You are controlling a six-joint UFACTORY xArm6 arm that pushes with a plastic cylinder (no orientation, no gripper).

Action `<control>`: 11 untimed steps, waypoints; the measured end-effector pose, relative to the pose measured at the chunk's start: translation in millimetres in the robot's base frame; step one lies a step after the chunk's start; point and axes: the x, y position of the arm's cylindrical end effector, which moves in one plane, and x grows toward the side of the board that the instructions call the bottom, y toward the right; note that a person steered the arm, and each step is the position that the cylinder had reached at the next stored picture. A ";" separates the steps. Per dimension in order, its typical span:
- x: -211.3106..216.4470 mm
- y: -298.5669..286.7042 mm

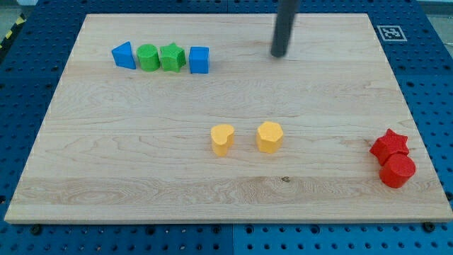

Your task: Separate the green star from the green circle

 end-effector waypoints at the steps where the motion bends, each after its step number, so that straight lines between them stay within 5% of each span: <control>1: -35.2 -92.0; 2: -40.4 -181.2; 3: -21.4 -203.6; 7: 85.4 -167.9; 11: 72.7 -125.4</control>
